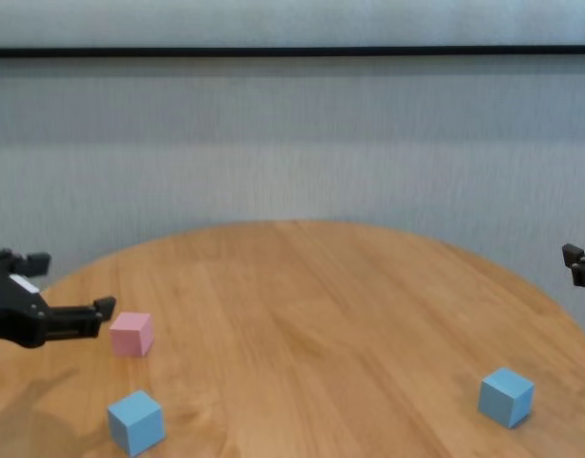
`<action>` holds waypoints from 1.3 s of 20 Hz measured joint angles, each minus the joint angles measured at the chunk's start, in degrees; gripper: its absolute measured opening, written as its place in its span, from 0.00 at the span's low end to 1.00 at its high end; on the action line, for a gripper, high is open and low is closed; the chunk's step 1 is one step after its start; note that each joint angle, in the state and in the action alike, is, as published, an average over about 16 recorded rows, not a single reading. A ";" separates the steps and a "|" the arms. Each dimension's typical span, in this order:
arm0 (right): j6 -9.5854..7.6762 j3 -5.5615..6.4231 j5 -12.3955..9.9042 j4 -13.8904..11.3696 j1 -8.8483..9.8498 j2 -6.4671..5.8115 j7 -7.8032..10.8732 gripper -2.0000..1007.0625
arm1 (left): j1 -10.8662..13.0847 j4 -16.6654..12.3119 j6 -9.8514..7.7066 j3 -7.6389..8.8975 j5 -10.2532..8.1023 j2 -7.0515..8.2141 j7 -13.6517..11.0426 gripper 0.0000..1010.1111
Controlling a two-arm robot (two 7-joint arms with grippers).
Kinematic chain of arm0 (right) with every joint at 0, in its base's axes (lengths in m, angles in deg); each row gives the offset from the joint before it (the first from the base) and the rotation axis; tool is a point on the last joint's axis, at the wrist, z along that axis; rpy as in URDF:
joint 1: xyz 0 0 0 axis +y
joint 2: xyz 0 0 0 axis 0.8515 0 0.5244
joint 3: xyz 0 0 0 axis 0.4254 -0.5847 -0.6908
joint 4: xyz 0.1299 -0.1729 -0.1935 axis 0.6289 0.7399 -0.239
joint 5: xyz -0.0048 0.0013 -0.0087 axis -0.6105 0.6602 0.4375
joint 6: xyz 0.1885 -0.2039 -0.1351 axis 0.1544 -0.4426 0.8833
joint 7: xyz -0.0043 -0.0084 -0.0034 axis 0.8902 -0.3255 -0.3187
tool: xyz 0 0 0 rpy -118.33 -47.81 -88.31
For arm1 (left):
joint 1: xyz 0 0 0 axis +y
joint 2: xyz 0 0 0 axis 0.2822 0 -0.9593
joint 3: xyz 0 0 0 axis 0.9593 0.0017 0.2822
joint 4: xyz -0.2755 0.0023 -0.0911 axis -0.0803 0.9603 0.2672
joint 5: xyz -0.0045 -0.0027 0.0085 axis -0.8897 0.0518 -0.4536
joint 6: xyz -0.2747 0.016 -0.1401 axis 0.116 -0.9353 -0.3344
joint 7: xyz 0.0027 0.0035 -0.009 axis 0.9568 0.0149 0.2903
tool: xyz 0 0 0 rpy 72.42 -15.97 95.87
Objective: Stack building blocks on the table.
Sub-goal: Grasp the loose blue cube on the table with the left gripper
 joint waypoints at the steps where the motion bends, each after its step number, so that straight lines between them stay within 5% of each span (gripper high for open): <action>1: 0.00 0.00 0.00 0.00 0.00 0.00 0.00 0.99 | -0.06 -0.15 -0.62 0.07 -0.99 0.40 -1.94 0.99; 8: 0.00 0.00 0.00 0.00 0.00 0.00 0.00 0.99 | -1.24 -0.61 -5.64 0.03 -7.37 2.90 -15.04 0.99; 14: 0.00 0.00 0.00 0.00 0.00 0.00 0.00 0.99 | -3.09 -0.22 -9.73 -1.09 -9.12 3.84 -22.23 0.99; 26: 0.00 0.00 0.00 0.00 0.00 0.00 0.00 0.99 | -5.00 -0.73 -17.87 -3.12 -8.51 4.13 -24.44 0.99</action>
